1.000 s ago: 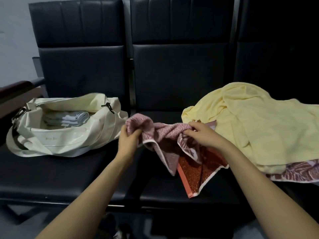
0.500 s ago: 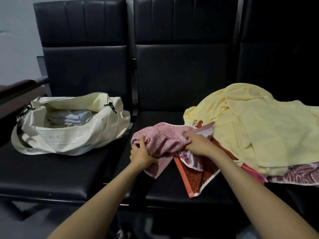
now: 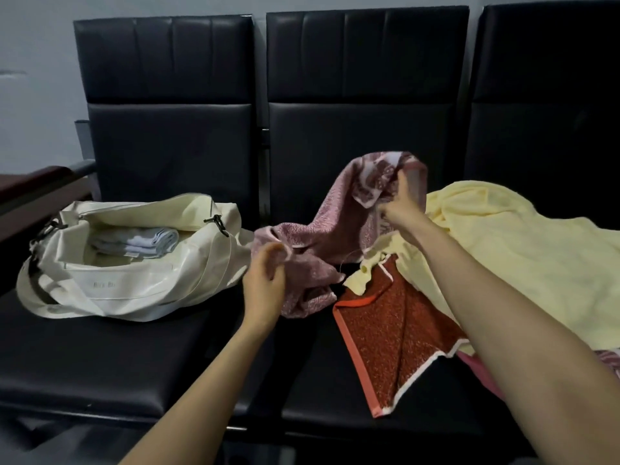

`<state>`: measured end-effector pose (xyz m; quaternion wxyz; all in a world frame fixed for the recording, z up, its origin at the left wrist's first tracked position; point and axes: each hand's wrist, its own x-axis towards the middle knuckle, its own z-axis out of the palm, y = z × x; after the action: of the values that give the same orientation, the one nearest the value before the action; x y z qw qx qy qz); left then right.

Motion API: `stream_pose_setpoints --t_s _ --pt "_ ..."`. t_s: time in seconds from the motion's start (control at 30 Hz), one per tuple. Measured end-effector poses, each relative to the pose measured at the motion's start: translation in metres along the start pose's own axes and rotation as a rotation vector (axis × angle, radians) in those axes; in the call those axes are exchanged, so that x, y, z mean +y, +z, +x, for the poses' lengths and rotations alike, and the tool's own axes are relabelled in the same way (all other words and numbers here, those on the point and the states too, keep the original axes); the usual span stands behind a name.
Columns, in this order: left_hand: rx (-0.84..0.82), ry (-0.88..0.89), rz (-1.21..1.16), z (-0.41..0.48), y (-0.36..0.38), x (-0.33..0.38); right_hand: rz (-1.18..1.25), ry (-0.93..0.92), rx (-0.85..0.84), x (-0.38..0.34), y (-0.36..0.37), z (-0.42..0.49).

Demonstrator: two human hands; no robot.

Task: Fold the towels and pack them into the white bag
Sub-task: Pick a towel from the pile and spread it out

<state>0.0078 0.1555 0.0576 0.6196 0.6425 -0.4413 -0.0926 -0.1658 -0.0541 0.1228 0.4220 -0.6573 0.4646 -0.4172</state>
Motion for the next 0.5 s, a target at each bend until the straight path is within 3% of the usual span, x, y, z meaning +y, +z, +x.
stream_pose_setpoints --t_s 0.13,0.2,0.3,0.43,0.5 --pt "-0.755 -0.049 -0.013 -0.025 0.019 -0.004 -0.334 0.091 -0.16 0.027 0.004 -0.043" --pt "-0.901 -0.137 -0.162 -0.032 0.025 -0.006 -0.385 0.085 -0.233 0.04 0.005 -0.066" --pt "-0.763 -0.253 -0.262 -0.031 0.025 -0.001 -0.455 0.023 -0.292 0.049 0.007 -0.098" --pt "-0.438 -0.134 0.315 -0.027 0.017 -0.011 -0.555 -0.03 -0.413 0.05 0.014 -0.133" --pt "-0.403 -0.195 0.453 -0.026 0.012 -0.02 -0.59 -0.019 -0.45 0.052 0.019 -0.144"
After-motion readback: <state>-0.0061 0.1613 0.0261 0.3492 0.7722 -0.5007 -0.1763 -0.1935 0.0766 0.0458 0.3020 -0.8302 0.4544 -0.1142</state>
